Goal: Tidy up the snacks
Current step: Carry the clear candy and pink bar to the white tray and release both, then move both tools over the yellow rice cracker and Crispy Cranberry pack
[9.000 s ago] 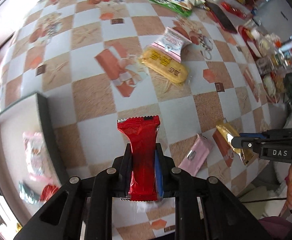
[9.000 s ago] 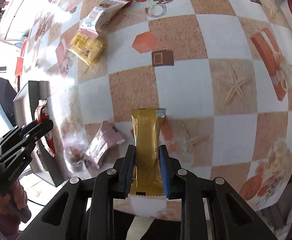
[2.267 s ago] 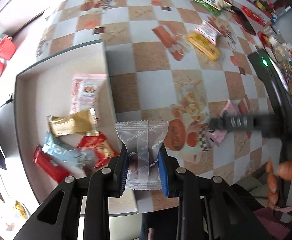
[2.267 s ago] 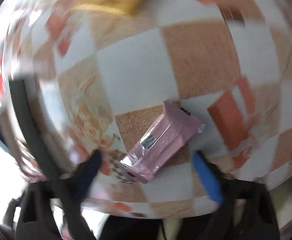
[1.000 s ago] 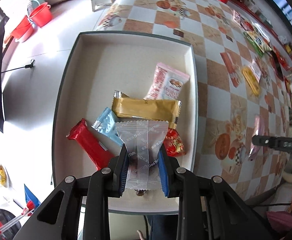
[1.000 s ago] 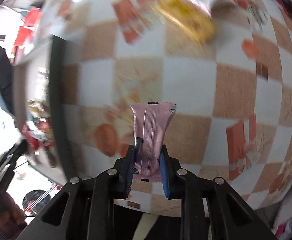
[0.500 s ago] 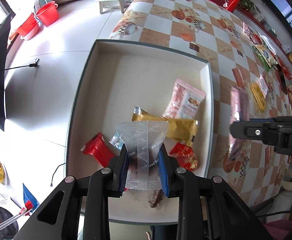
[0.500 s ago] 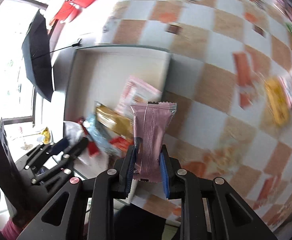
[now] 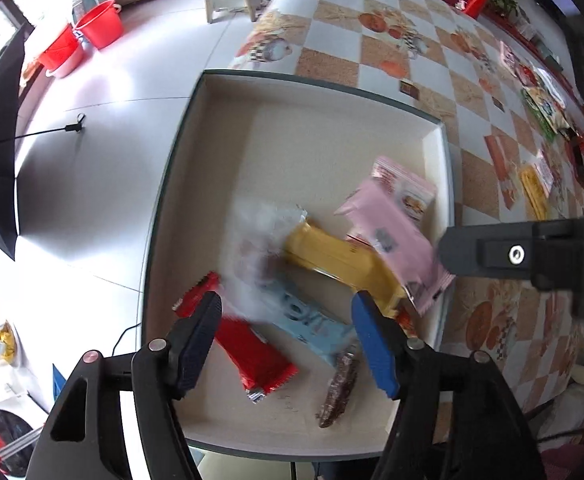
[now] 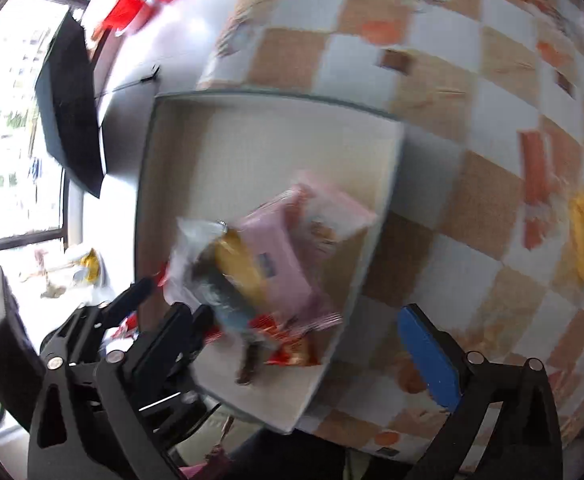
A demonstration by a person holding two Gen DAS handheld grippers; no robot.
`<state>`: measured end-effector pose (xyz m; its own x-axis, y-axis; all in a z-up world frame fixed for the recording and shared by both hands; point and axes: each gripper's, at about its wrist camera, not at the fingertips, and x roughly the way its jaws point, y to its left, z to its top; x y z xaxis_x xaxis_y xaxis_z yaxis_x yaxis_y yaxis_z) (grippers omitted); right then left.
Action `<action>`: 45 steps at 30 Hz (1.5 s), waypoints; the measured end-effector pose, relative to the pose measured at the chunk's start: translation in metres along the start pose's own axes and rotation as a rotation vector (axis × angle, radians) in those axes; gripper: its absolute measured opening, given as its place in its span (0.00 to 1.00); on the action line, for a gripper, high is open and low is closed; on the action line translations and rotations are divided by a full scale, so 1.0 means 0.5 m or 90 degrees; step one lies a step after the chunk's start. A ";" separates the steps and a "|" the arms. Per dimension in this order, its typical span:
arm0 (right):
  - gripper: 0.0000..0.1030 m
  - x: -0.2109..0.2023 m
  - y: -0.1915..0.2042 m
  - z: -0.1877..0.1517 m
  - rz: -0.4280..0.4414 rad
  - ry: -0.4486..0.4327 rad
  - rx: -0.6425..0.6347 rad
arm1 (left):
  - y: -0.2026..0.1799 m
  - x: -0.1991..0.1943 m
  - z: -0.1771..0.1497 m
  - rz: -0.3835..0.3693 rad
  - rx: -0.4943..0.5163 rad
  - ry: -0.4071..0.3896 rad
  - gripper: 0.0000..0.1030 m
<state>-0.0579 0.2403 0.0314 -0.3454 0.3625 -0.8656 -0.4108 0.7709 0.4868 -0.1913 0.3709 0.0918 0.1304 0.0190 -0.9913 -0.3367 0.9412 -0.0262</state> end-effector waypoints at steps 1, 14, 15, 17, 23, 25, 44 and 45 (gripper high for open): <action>1.00 0.000 -0.022 -0.006 -0.002 0.004 0.013 | -0.004 0.000 -0.001 -0.001 0.004 0.003 0.70; 1.00 -0.119 -0.495 -0.016 -0.042 -0.130 0.439 | -0.088 -0.014 -0.049 -0.012 0.068 0.043 0.70; 1.00 -0.121 -0.517 -0.010 -0.044 -0.140 0.461 | -0.094 -0.016 -0.055 -0.012 0.073 0.046 0.70; 1.00 -0.121 -0.547 0.003 -0.044 -0.153 0.492 | -0.104 -0.021 -0.069 -0.011 0.085 0.051 0.71; 0.75 -0.089 -0.555 0.060 -0.068 -0.153 0.460 | -0.127 -0.025 -0.098 -0.006 0.119 0.074 0.75; 0.41 -0.089 -0.530 0.067 -0.104 -0.148 0.428 | -0.145 -0.029 -0.095 -0.009 0.136 0.071 0.75; 0.42 -0.058 -0.620 -0.382 -0.176 -0.051 0.278 | -0.456 0.041 0.074 -0.092 0.167 0.099 0.78; 0.44 -0.055 -0.617 -0.398 -0.181 -0.055 0.276 | -0.468 0.053 0.089 -0.093 0.137 0.103 0.78</action>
<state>-0.0897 -0.1120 -0.0717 -0.1929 0.1352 -0.9719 -0.0845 0.9845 0.1538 -0.0677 0.1660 0.0772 0.0067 -0.1589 -0.9873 -0.1178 0.9803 -0.1586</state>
